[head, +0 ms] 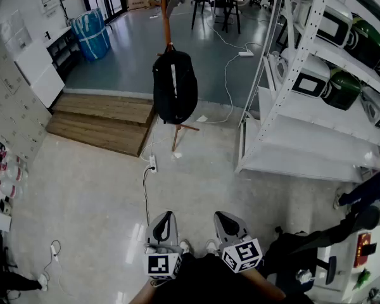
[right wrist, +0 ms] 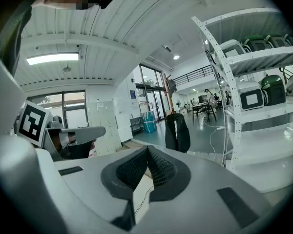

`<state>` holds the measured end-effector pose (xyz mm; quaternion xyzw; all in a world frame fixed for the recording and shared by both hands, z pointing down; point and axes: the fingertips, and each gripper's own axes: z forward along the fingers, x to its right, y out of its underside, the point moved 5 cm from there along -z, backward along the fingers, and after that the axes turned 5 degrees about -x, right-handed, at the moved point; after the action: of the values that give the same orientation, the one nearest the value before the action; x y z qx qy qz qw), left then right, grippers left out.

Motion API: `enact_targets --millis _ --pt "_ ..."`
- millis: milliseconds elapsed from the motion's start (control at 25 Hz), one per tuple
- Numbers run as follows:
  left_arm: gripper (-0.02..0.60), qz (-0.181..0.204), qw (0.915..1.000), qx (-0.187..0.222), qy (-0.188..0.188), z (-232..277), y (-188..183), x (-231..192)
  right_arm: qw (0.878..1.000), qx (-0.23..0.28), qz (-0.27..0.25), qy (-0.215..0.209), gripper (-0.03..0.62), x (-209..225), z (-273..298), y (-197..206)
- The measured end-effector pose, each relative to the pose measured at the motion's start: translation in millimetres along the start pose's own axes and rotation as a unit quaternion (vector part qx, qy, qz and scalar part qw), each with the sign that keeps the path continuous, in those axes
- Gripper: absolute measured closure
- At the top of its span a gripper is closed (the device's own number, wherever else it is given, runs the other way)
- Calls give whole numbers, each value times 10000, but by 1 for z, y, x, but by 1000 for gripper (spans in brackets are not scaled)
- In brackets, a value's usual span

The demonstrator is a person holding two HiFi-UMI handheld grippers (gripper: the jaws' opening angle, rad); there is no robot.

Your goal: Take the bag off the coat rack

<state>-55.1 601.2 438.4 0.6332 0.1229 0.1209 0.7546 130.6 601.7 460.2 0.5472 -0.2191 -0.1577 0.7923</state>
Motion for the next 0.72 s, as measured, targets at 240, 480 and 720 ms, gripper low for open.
enact_targets --millis 240,480,720 --pt "564 -179 9998 -80 -24 -3 3 -4 10000 37 0 -45 583 -7 3 0" --pt "564 -144 9999 -50 68 -5 4 -14 10000 39 18 -13 583 -16 9 -1" --pt "563 -251 9997 -24 66 -10 7 -32 9998 103 195 -17 583 -32 20 -3"
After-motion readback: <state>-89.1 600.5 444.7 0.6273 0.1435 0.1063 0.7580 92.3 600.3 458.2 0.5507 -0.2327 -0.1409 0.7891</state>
